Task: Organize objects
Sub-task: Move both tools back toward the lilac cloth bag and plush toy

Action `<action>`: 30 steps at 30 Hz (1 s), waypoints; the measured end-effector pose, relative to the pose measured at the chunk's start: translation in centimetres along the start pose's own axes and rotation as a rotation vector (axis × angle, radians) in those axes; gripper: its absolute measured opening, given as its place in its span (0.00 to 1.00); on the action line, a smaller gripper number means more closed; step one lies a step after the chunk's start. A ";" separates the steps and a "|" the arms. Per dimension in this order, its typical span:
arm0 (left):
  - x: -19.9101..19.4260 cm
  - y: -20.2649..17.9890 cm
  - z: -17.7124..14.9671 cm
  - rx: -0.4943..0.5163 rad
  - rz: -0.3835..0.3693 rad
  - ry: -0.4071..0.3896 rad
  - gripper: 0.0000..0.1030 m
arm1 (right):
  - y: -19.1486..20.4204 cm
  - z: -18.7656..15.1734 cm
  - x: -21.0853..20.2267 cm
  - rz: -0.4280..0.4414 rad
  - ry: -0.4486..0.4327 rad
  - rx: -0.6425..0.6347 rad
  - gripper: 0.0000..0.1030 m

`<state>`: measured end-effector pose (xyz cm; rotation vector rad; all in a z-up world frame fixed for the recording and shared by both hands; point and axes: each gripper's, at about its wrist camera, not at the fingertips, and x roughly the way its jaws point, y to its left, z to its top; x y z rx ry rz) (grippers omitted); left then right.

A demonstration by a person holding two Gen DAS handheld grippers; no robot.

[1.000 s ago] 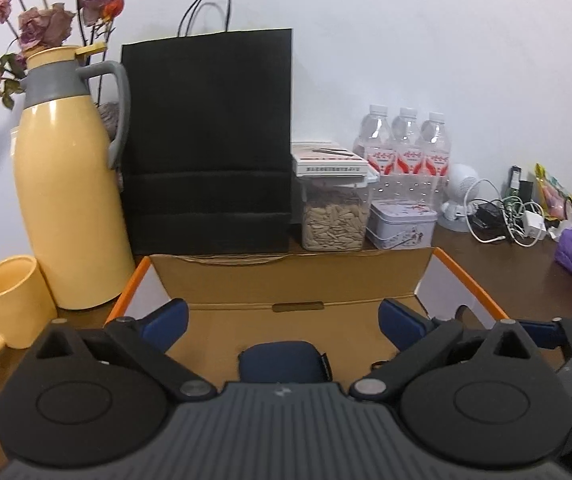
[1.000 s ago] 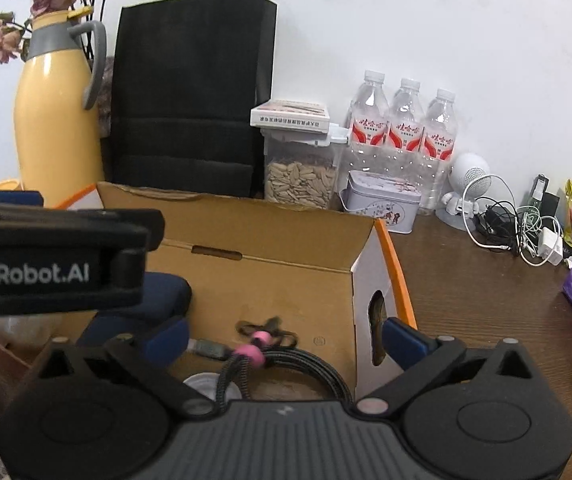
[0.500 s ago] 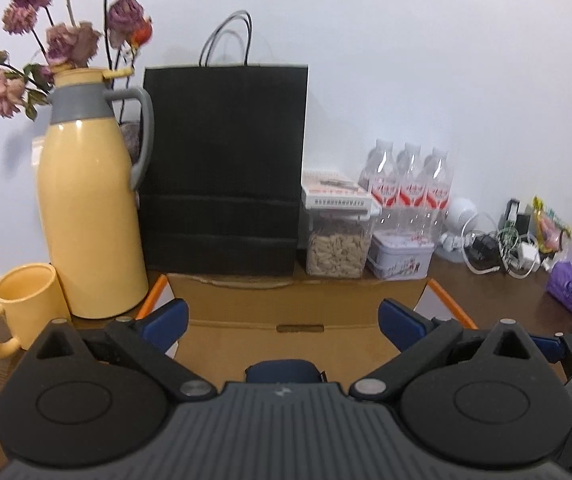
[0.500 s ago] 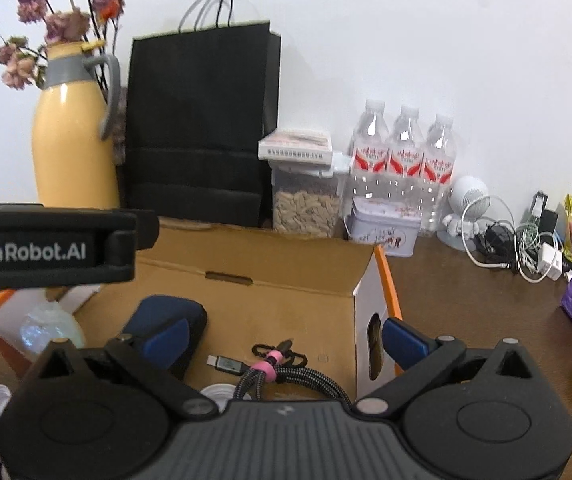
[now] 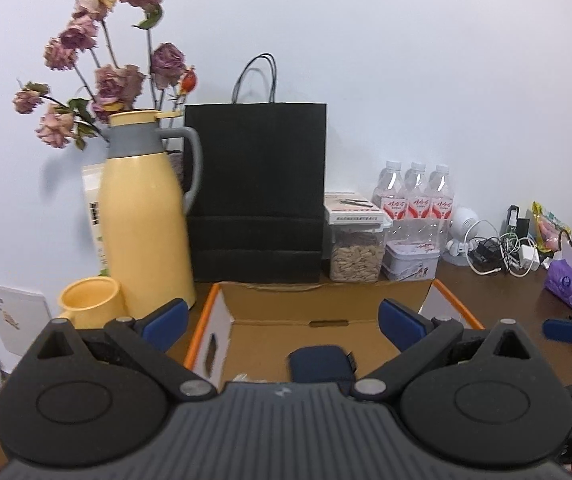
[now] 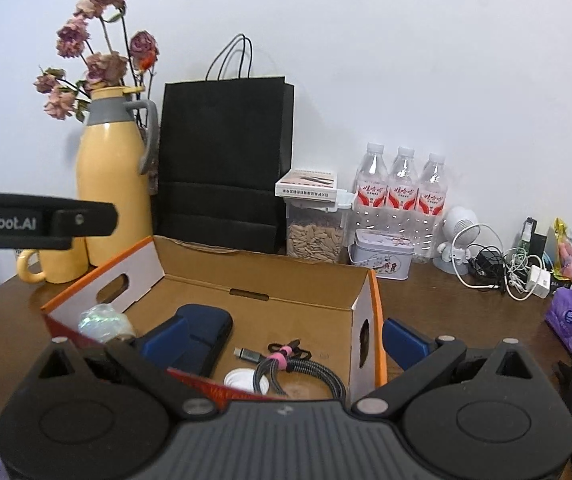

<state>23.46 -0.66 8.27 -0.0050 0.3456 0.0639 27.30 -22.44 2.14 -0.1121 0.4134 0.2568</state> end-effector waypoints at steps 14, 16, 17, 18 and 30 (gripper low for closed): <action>-6.0 4.3 -5.2 -0.001 0.062 0.101 1.00 | -0.9 -4.8 -8.0 0.006 0.008 -0.015 1.00; -6.4 5.1 -6.4 -0.011 0.073 0.125 1.00 | -1.4 -5.8 -8.7 0.002 0.024 -0.019 1.00; -6.6 5.4 -6.9 -0.015 0.079 0.137 1.00 | -1.7 -6.4 -9.1 -0.001 0.036 -0.020 1.00; -6.8 5.8 -7.5 -0.019 0.085 0.150 1.00 | -2.0 -6.9 -9.2 -0.003 0.047 -0.022 1.00; -7.4 9.0 -12.5 -0.090 0.149 0.279 1.00 | -6.4 -10.9 -7.6 -0.054 0.174 0.040 1.00</action>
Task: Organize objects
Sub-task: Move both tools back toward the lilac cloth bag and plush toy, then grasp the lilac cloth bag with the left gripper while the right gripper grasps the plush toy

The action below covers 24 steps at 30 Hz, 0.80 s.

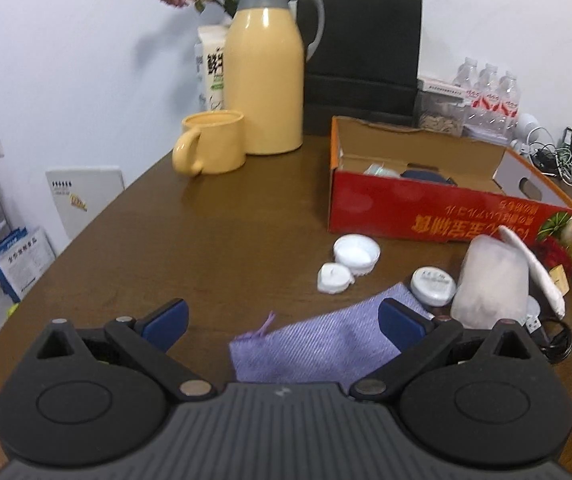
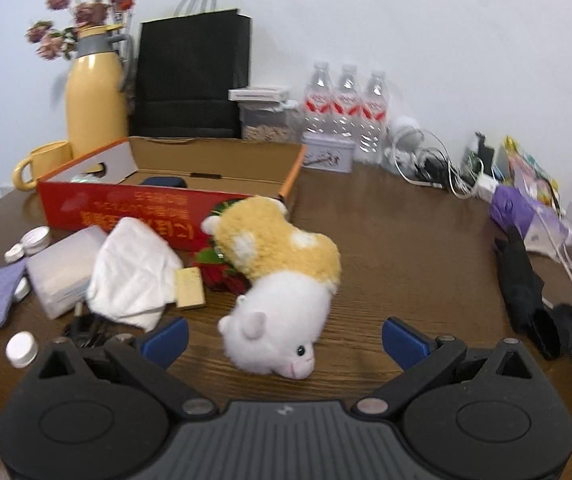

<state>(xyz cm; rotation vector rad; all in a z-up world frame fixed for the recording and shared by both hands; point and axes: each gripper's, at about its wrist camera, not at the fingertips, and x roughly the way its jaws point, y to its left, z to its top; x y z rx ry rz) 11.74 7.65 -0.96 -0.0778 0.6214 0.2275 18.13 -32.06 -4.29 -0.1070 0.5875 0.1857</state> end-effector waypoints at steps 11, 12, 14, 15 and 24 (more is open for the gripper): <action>0.6 -0.4 -1.0 0.012 0.003 0.039 1.00 | -1.1 1.6 5.8 -0.014 0.035 0.163 0.73; 0.8 -0.4 -1.1 0.013 0.004 0.045 1.00 | -1.0 1.5 6.1 -0.012 0.041 0.166 0.66; 1.2 -0.4 -1.4 0.014 0.012 0.059 1.00 | -0.9 1.1 6.3 0.003 0.048 0.167 0.50; 1.5 -0.5 -1.6 0.015 0.013 0.068 1.00 | -0.8 0.8 6.2 0.003 0.037 0.161 0.50; 2.7 -0.8 -2.9 0.014 -0.003 0.082 1.00 | 0.0 -0.3 3.9 0.004 -0.038 0.135 0.48</action>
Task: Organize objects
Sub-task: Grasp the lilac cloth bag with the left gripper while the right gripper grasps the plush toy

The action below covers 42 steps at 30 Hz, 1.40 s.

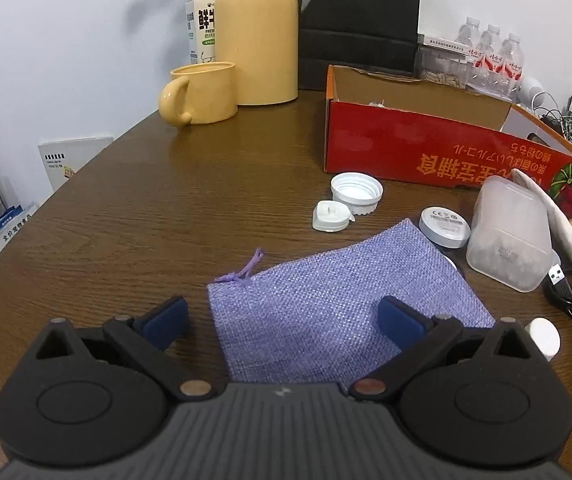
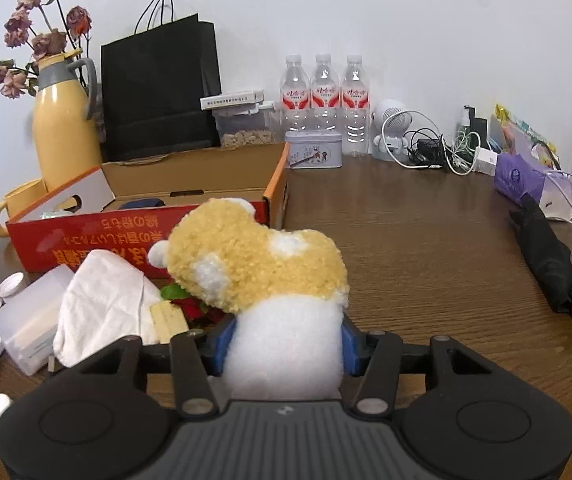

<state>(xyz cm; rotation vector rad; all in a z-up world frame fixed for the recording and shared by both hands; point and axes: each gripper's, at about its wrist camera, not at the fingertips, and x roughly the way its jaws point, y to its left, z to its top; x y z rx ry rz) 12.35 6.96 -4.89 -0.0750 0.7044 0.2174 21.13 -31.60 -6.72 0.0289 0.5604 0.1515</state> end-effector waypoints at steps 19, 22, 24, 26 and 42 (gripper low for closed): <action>-1.8 -2.2 -1.7 0.060 -0.063 -0.098 0.55 | 0.6 -0.6 -1.7 -0.002 -0.048 -0.015 0.48; -2.3 -3.0 -2.1 0.080 -0.083 -0.119 0.31 | 0.6 -0.6 -1.7 -0.003 -0.050 -0.014 0.48; -2.7 -3.6 -2.4 0.096 -0.080 -0.131 0.21 | 0.6 -0.6 -1.7 -0.004 -0.052 -0.014 0.48; -2.9 -3.7 -2.7 0.092 -0.083 -0.135 0.16 | 0.6 -0.6 -1.7 -0.004 -0.053 -0.013 0.48; -6.1 -2.5 -1.2 0.037 -0.165 -0.233 0.14 | 2.0 -1.1 -4.0 0.041 -0.154 -0.058 0.47</action>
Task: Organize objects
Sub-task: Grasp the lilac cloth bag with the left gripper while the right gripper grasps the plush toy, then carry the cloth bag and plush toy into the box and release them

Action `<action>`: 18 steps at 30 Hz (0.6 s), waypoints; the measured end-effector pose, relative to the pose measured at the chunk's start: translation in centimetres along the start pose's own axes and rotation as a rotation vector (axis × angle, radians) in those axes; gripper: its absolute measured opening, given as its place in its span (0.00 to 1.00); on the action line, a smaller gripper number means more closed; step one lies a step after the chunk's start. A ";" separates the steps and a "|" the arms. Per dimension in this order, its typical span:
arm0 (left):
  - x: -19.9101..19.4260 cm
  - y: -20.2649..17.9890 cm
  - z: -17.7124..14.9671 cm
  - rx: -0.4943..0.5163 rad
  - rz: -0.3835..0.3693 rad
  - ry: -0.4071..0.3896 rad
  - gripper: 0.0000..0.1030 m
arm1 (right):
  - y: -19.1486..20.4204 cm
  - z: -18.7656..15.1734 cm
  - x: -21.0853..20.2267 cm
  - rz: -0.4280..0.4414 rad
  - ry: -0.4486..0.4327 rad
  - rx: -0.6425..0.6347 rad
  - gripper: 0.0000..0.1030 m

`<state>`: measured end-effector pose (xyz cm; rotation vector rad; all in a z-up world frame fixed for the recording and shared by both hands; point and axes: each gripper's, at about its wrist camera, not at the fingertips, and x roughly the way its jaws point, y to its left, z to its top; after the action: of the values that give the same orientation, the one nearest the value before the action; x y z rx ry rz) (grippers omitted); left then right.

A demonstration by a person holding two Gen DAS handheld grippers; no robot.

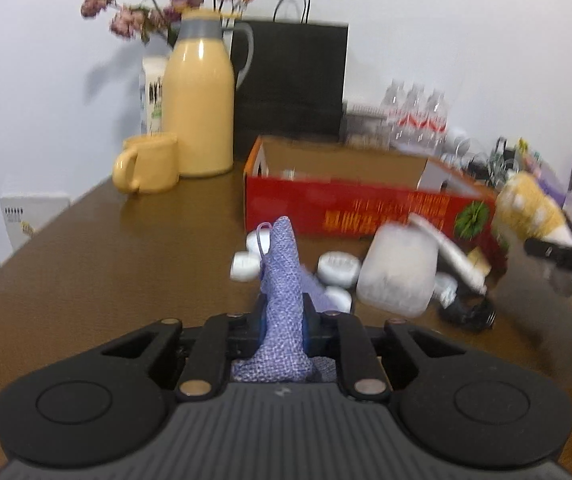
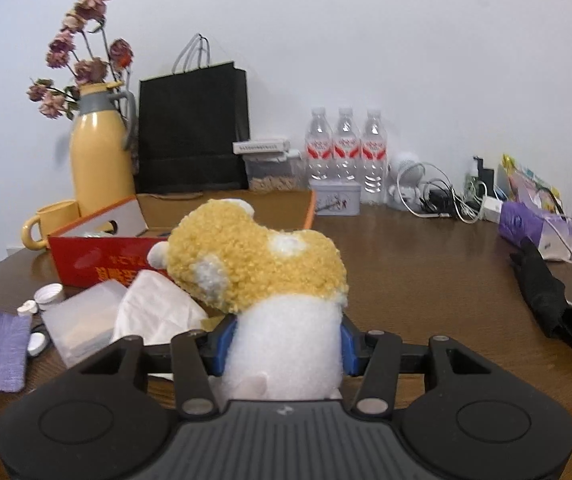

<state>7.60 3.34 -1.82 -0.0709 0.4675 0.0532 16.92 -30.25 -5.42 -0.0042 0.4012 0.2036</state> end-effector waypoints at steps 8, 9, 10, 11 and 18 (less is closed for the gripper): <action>-1.0 -1.0 4.3 0.025 -0.039 -0.135 0.14 | 2.2 1.9 0.1 0.061 -0.039 -0.035 0.47; -0.9 -1.2 4.9 0.029 -0.046 -0.153 0.14 | 2.5 2.3 0.3 0.068 -0.041 -0.038 0.47; -0.8 -1.5 5.6 0.034 -0.055 -0.171 0.14 | 2.7 2.6 0.5 0.075 -0.043 -0.038 0.47; -0.6 -1.8 6.3 0.038 -0.061 -0.184 0.14 | 2.9 3.0 0.8 0.082 -0.046 -0.039 0.47; 2.0 -4.2 10.5 0.051 -0.121 -0.261 0.14 | 4.8 6.2 3.5 0.091 -0.080 -0.062 0.47</action>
<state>14.36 0.03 6.88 -0.0416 0.2025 -0.0672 21.50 -24.57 -0.85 -0.0386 0.3159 0.3052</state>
